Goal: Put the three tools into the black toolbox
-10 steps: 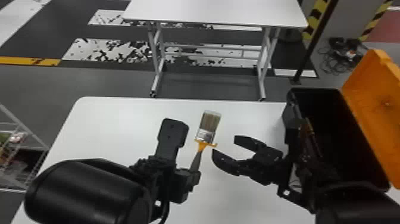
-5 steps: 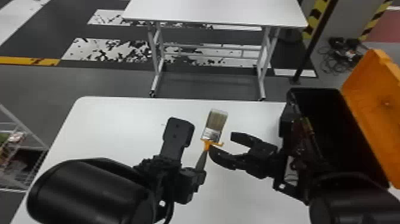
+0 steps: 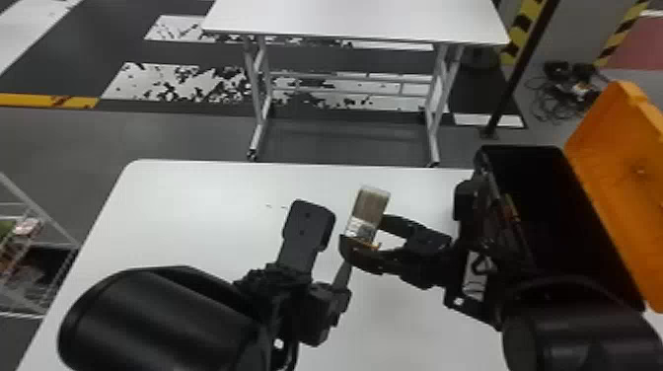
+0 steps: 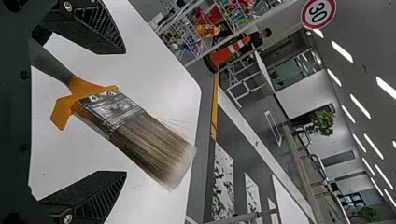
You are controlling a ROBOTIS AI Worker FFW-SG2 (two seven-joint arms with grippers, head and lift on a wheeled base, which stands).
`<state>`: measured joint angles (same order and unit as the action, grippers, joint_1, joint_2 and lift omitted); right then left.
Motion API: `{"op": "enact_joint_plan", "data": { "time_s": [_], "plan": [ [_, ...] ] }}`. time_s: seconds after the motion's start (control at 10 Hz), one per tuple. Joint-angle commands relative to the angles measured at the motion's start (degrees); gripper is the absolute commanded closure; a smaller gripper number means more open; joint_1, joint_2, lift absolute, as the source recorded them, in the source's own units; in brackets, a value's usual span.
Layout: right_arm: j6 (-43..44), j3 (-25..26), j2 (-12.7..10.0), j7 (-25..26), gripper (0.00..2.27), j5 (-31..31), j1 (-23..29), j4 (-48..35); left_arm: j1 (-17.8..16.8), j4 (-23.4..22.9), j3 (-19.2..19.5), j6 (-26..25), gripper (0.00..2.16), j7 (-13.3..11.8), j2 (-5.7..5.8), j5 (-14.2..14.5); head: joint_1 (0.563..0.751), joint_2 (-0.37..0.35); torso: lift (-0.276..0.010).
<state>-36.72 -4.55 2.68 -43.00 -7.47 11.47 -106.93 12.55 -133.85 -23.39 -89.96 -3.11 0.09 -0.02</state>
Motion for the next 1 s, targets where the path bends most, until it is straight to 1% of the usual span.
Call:
{"op": "enact_joint_plan", "data": {
  "time_s": [0.0,0.1,0.3,0.4,0.6,0.7,0.8,0.9],
  "plan": [
    [-0.33,-0.02,-0.04,0.02,0.09,-0.09,-0.13,0.06,0.02,0.17,-0.96,-0.07,2.14,0.04,-0.24,-0.77,0.695,-0.006,-0.051],
    [-1.04,-0.02,-0.04,-0.07,0.31,-0.09,-0.31,-0.03,-0.16,0.43,-1.13,-0.07,2.14,0.04,-0.24,-1.04,0.695,-0.007,-0.051],
    [-2.44,-0.11,-0.04,1.16,2.19,0.0,-0.31,-0.29,-0.42,1.48,-1.04,-0.07,2.15,0.04,-0.24,-1.12,0.695,-0.008,-0.051],
    [-2.44,-0.28,-0.04,1.25,2.24,0.53,-0.13,-0.56,-0.68,2.36,-0.87,-0.07,2.15,0.04,-0.24,-1.3,0.695,-0.009,-0.051],
    [-2.44,-0.2,-0.04,1.08,2.24,0.53,0.75,-1.26,-0.77,3.42,-0.34,-0.07,2.14,-0.14,-0.24,-1.3,0.695,-0.002,-0.051],
    [-2.44,0.07,0.04,0.99,2.24,0.53,1.01,-1.44,-0.77,3.33,-0.08,-0.07,2.15,-0.84,-0.24,-0.69,0.695,0.0,-0.051],
    [-2.44,0.33,0.04,0.99,2.24,0.44,1.27,-2.4,-0.68,3.24,0.71,-0.07,2.15,-1.98,-0.24,0.28,0.695,-0.004,-0.051],
    [-2.44,0.51,0.13,1.08,2.24,0.35,1.8,-2.75,-0.51,3.24,2.73,-0.07,2.14,-4.18,-0.24,3.18,0.695,-0.014,-0.051]
  ]
}}
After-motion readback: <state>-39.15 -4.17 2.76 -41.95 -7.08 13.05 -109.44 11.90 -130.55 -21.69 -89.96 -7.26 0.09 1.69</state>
